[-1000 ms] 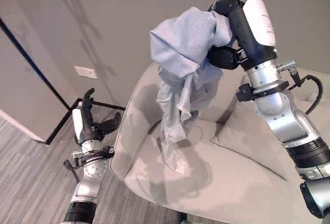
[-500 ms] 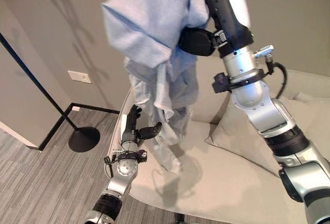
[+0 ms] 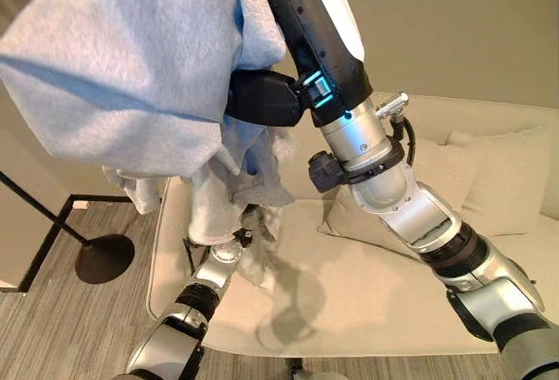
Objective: Hang the clothes on the sofa on the clothes rack.
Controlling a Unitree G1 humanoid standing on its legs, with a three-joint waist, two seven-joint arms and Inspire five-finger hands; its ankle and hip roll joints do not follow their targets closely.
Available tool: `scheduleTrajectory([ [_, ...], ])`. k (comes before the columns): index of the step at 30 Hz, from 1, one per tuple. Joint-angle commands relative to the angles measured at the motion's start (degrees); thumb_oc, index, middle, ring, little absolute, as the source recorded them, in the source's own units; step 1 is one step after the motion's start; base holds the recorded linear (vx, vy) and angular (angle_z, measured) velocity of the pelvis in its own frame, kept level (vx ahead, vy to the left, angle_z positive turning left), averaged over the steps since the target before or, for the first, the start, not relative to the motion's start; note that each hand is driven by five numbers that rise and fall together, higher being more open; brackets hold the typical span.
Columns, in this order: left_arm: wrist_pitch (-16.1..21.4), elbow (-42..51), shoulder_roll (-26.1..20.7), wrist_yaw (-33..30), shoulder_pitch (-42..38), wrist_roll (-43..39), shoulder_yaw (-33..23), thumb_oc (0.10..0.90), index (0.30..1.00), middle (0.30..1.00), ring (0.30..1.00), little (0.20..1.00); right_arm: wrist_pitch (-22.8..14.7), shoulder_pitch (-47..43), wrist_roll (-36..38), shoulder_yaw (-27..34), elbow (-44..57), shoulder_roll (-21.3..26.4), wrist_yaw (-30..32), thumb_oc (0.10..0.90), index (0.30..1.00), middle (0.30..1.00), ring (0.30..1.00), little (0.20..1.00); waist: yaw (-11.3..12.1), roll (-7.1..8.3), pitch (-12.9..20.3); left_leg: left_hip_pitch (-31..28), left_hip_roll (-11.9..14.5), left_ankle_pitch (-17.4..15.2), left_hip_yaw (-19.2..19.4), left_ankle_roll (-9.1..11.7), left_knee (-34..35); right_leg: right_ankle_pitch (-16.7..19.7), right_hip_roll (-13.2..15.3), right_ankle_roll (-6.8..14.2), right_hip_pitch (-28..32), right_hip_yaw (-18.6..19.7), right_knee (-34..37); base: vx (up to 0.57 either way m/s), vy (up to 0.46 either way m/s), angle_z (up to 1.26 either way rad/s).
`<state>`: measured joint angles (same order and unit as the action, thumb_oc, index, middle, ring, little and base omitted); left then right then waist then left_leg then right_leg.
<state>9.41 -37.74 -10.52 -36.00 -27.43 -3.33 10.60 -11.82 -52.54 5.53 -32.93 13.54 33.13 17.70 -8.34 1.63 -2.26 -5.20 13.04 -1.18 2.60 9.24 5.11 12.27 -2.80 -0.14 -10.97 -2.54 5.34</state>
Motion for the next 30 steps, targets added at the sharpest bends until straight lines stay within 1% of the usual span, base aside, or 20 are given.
scheduleTrajectory([
  [1, 4.1, 6.8, -6.2, -6.4, -2.4, 3.1, -0.8, 0.400, 0.300, 0.300, 0.300, 0.300, -4.5, -4.1, 2.5, 7.8, 1.6, -3.2, 3.6, 0.400, 0.300, 0.300, 0.300, 0.300, 2.8, 0.87, 5.5, -1.6, 2.0, 0.4, -3.4, 0.4, -0.1, -11.3, 5.0, 6.4, 5.0, -0.1, -0.3, 0.00, 0.000, 0.00],
  [3, 3.8, 14.8, -9.1, -7.9, 4.2, 6.5, -6.0, 0.400, 0.300, 0.300, 0.300, 0.300, -4.5, -2.8, 2.8, 10.0, 1.3, -1.2, 3.4, 0.400, 0.300, 0.300, 0.300, 0.300, 4.1, 1.42, 5.3, -1.1, 2.4, 1.5, -4.0, 0.7, -0.2, -11.5, 4.6, 6.1, 5.1, -0.5, -0.3, 0.03, -0.034, -0.01],
  [4, 3.7, 15.0, -9.1, -7.8, 4.5, 6.5, -6.1, 0.400, 0.300, 0.300, 0.300, 0.300, -4.5, -2.7, 2.8, 10.0, 1.3, -1.3, 3.4, 0.400, 0.300, 0.300, 0.300, 0.300, 4.0, 1.27, 5.4, -1.3, 2.6, 1.2, -4.0, 0.7, -0.2, -11.7, 4.5, 6.1, 5.2, -0.6, -0.3, 0.00, 0.000, 0.00],
  [9, 3.5, 24.5, -13.2, -10.2, 14.5, 11.9, -15.8, 0.400, 0.300, 0.300, 0.300, 0.300, -6.1, -0.4, 6.7, 13.9, 0.4, 3.1, 1.7, 0.400, 0.300, 0.300, 0.300, 0.300, 6.2, 2.02, 5.0, -0.6, 3.1, 2.2, -5.5, 0.8, -0.4, -12.4, 4.1, 5.9, 5.6, -2.0, -0.3, 0.04, -0.011, 0.08],
  [11, 3.9, 28.0, -14.9, -11.6, 18.0, 14.1, -20.6, 0.400, 0.300, 0.300, 0.300, 0.300, -8.0, 1.2, 10.4, 15.1, 0.7, 5.3, -0.6, 0.400, 0.300, 0.300, 0.300, 0.300, 7.4, 2.31, 4.3, 0.3, 2.5, 1.8, -6.3, 0.4, -1.8, -12.5, 4.4, 5.8, 5.8, -2.6, -0.3, 0.02, 0.038, 0.32],
  [12, 4.2, 29.6, -15.8, -13.0, 19.0, 15.1, -22.9, 0.400, 0.300, 0.300, 0.300, 0.300, -9.1, 2.6, 12.2, 17.0, 1.0, 7.1, -1.2, 0.400, 0.300, 0.300, 0.300, 0.300, 8.3, 2.51, 3.5, 2.1, 2.1, 3.3, -6.9, 0.3, -3.4, -12.5, 4.7, 5.9, 5.9, -3.5, -0.3, -0.07, 0.063, 0.24],
  [15, 4.2, 34.5, -18.0, -15.7, 21.4, 18.6, -28.6, 0.400, 0.300, 0.300, 0.300, 0.300, -11.9, 6.8, 16.8, 21.6, 2.3, 11.9, -4.5, 0.400, 0.300, 0.300, 0.300, 0.300, 10.1, 3.98, 2.1, 5.8, 0.2, 3.1, -7.5, 0.3, -5.0, -12.0, 6.5, 6.2, 5.9, -6.2, -0.3, -0.09, 0.048, 0.53],
  [16, 4.4, 36.7, -19.3, -17.3, 22.6, 20.5, -32.2, 0.400, 0.300, 0.300, 0.300, 0.300, -13.4, 10.9, 18.5, 25.3, 3.5, 13.4, -5.7, 0.400, 0.300, 0.300, 0.300, 0.300, 11.2, 4.21, 2.1, 6.1, 0.9, 2.3, -7.3, 0.8, -4.4, -12.2, 7.3, 6.7, 6.0, -8.2, -0.3, -0.04, 0.061, 0.82],
  [17, 4.3, 37.0, -19.4, -17.3, 22.7, 20.6, -32.0, 0.400, 0.300, 0.300, 0.300, 0.300, -13.4, 11.6, 18.6, 25.9, 3.9, 13.4, -5.9, 0.400, 0.300, 0.300, 0.300, 0.300, 11.2, 4.47, 2.1, 6.3, 0.8, 2.8, -7.6, 0.8, -4.4, -11.8, 7.4, 6.6, 6.0, -8.5, -0.3, -0.01, 0.192, 0.72],
  [19, 3.8, 38.9, -20.9, -20.5, 23.9, 23.7, -35.1, 0.400, 0.300, 0.300, 0.300, 0.300, -14.4, 17.9, 19.2, 31.6, 5.3, 14.8, -6.6, 0.400, 0.300, 0.300, 0.300, 0.300, 11.2, 4.64, 2.0, 5.2, 5.2, 4.3, -5.7, 2.5, -3.2, -12.1, 9.7, 7.9, 6.6, -11.3, -0.3, -0.10, 0.390, 1.05],
  [20, 3.7, 39.5, -21.6, -21.7, 24.5, 24.9, -36.8, 0.400, 0.300, 0.300, 0.300, 0.300, -14.0, 21.1, 18.4, 33.8, 6.4, 14.2, -6.8, 0.400, 0.300, 0.300, 0.300, 0.300, 11.1, 3.71, 1.7, 3.7, 8.5, 7.3, -5.3, 3.7, -3.0, -11.2, 12.0, 9.3, 6.4, -12.6, -0.7, -0.15, 0.396, 1.19],
  [21, 3.8, 39.5, -21.7, -21.8, 24.6, 25.0, -36.7, 0.400, 0.300, 0.300, 0.300, 0.300, -13.9, 21.7, 18.2, 34.1, 6.8, 14.0, -6.7, 0.400, 0.300, 0.300, 0.300, 0.300, 11.0, 3.70, 1.6, 3.3, 8.6, 7.8, -5.5, 3.8, -2.4, -11.1, 11.8, 9.3, 6.7, -12.9, -0.6, -0.28, 0.672, 0.97],
  [22, 3.4, 39.8, -22.6, -22.9, 24.3, 26.1, -37.6, 0.400, 0.300, 0.300, 0.300, 0.300, -13.4, 23.7, 16.6, 35.0, 7.2, 14.6, -6.7, 0.400, 0.300, 0.300, 0.300, 0.300, 10.8, 2.20, 1.4, 2.4, 11.3, 11.0, -5.8, 4.9, -2.5, -10.0, 15.3, 11.1, 5.8, -14.0, -2.1, -0.20, 0.556, 0.37],
  [23, 3.3, 40.5, -22.2, -23.1, 24.2, 26.6, -37.3, 0.400, 0.300, 0.300, 0.300, 0.300, -13.0, 25.1, 16.3, 35.6, 7.8, 14.7, -6.8, 0.400, 0.300, 0.300, 0.300, 0.300, 10.6, 1.38, 1.3, 2.2, 11.5, 11.6, -7.3, 4.9, -1.6, -9.7, 16.7, 12.1, 5.5, -14.2, -3.3, -0.25, 0.717, 0.37],
  [24, 3.1, 41.2, -21.8, -22.8, 24.6, 27.3, -37.5, 0.400, 0.300, 0.300, 0.300, 0.300, -12.5, 26.7, 16.0, 36.4, 8.2, 14.7, -7.1, 0.400, 0.300, 0.300, 0.300, 0.300, 10.2, 0.49, 1.5, 1.8, 11.4, 9.8, -8.5, 5.0, -1.2, -9.3, 18.2, 12.9, 4.9, -14.6, -4.8, -0.14, 0.726, 0.51],
  [25, 2.5, 42.3, -21.9, -21.1, 24.8, 29.6, -36.1, 0.400, 0.300, 0.300, 0.300, 0.300, -11.9, 31.2, 14.6, 38.5, 8.3, 13.9, -7.1, 0.400, 0.300, 0.300, 0.300, 0.300, 9.4, -0.83, 1.7, 2.0, 10.2, 0.1, -8.5, 4.0, -2.6, -8.9, 22.7, 14.5, 5.1, -15.2, -8.0, -0.13, 0.714, 0.44],
  [27, 2.9, 43.6, -21.6, -18.7, 23.8, 30.5, -33.8, 0.400, 0.300, 0.300, 0.300, 0.300, -10.4, 37.6, 13.2, 42.3, 8.9, 11.2, -7.9, 0.400, 0.300, 0.300, 0.300, 0.300, 9.2, -0.23, 1.2, 2.6, 6.8, -6.2, -9.4, 2.3, -5.6, -7.7, 27.2, 15.1, 5.2, -15.8, -12.1, -0.10, 0.542, 0.82],
  [28, 2.9, 43.8, -21.6, -18.6, 23.8, 30.5, -33.4, 0.400, 0.300, 0.300, 0.300, 0.300, -10.3, 38.3, 13.1, 43.0, 9.3, 11.0, -7.9, 0.400, 0.300, 0.300, 0.300, 0.300, 9.3, 0.20, 1.1, 3.0, 6.3, -6.2, -9.8, 2.1, -6.1, -7.5, 27.7, 15.1, 5.2, -15.9, -12.3, -0.14, 0.479, 1.04],
  [29, 3.5, 43.4, -21.2, -16.5, 24.1, 30.0, -31.4, 0.400, 0.300, 0.300, 0.300, 0.300, -8.7, 40.7, 11.1, 43.5, 9.9, 7.4, -7.5, 0.400, 0.300, 0.300, 0.300, 0.300, 9.2, 1.16, 0.0, 3.5, 2.5, -10.0, -9.1, -0.4, -8.9, -0.7, 32.2, 15.1, 5.1, -15.8, -15.9, -0.23, 0.680, 0.90],
  [30, 4.0, 44.2, -21.6, -15.2, 24.9, 30.0, -30.3, 0.400, 0.300, 0.300, 0.300, 0.300, -7.2, 40.7, 9.8, 42.3, 9.7, 5.5, -7.5, 0.400, 0.300, 0.300, 0.300, 0.300, 9.7, 1.99, -0.9, 3.2, -2.3, -11.8, -6.9, -2.9, -11.3, 7.4, 36.7, 15.1, 4.9, -17.4, -17.4, -0.23, 0.686, 0.57],
])
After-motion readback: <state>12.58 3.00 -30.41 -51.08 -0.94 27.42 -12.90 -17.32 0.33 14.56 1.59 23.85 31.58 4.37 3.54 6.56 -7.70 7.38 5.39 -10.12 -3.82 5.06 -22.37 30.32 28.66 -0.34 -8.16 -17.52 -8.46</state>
